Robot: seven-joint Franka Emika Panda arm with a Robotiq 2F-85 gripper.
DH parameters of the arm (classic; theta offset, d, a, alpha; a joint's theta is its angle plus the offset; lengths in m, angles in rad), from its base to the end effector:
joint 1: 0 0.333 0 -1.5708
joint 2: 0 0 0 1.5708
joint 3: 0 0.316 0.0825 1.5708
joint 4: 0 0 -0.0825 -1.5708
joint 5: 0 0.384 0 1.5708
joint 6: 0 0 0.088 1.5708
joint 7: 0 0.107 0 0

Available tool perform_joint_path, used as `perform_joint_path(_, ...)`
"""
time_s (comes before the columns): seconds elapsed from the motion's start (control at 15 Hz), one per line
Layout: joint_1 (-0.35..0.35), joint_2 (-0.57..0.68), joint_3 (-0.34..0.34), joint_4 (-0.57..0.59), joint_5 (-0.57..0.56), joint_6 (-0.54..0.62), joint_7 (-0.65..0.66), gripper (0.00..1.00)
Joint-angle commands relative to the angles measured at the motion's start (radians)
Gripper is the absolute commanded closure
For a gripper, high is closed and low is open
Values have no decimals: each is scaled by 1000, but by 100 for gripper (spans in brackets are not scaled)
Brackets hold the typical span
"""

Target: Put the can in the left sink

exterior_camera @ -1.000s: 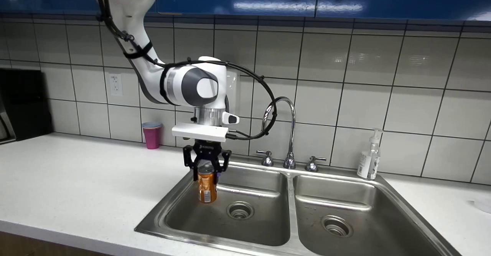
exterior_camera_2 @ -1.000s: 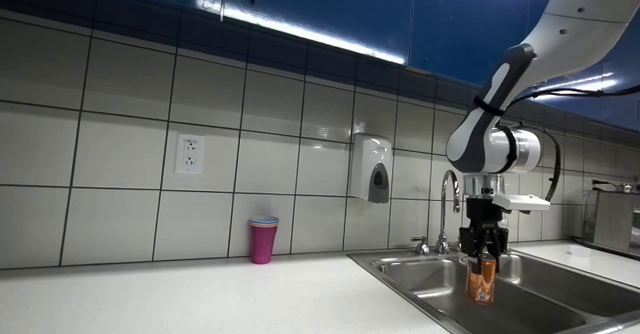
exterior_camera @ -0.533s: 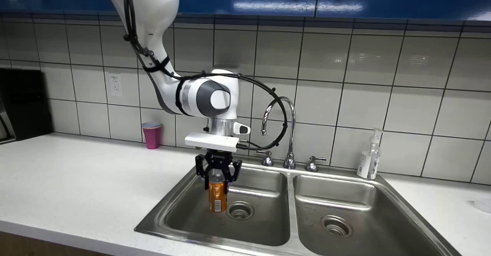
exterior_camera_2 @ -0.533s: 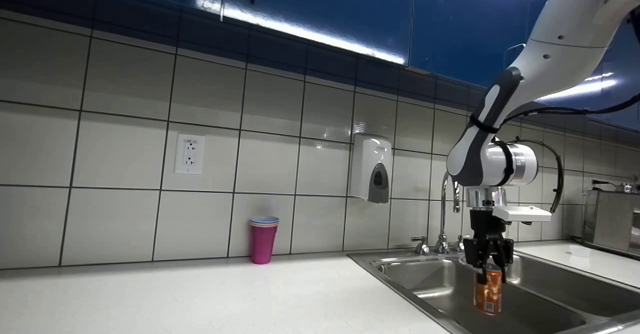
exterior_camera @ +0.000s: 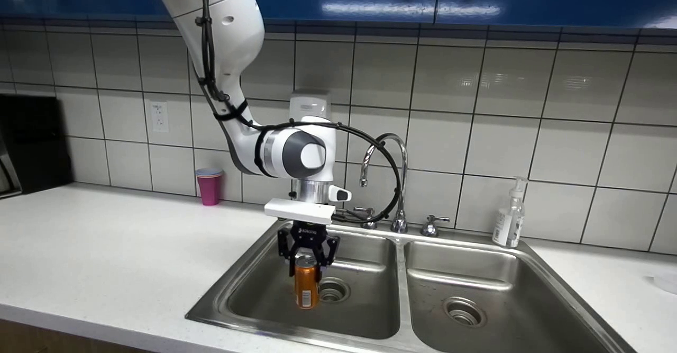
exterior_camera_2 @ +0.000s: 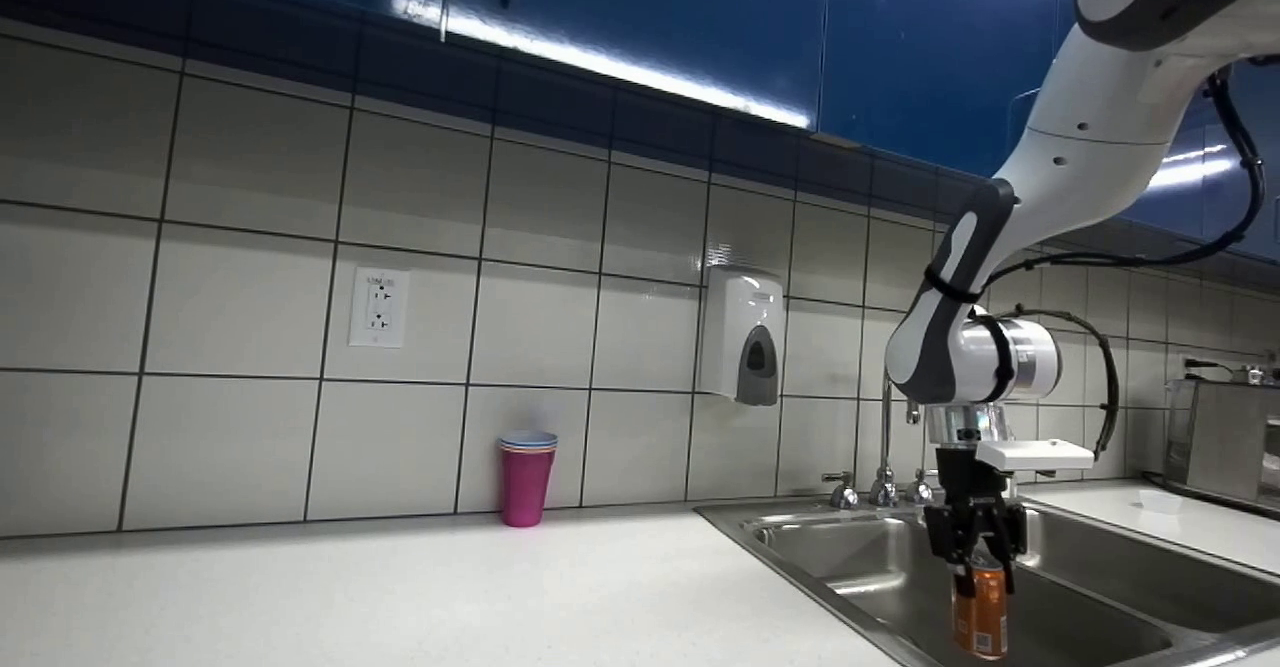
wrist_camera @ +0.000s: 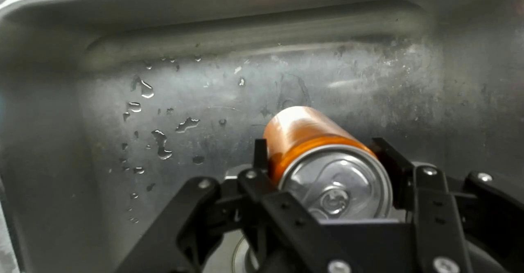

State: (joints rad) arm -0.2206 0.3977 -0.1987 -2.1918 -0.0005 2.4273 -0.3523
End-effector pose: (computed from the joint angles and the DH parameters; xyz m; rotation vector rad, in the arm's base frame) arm 0.4929 -0.2225 0.1931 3.1147 -0.0894 -0.2693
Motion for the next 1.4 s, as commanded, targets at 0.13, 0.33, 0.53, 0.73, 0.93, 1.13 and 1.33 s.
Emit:
perform_joint_path(0.13, -21, 87, 17, 101, -26, -56, 32, 62)
perform_joint_path(0.33, -21, 131, 22, 142, -27, -77, 33, 62)
perform_joint_path(0.53, -20, 172, 28, 183, -28, -104, 35, 62)
perform_joint_path(0.73, -18, 219, 30, 224, -33, -130, 39, 62)
perform_joint_path(0.93, -15, 260, 30, 260, -37, -156, 43, 62)
perform_joint_path(1.13, -16, 287, 33, 285, -41, -182, 42, 62)
perform_joint_path(1.33, -15, 298, 33, 294, -45, -166, 42, 62)
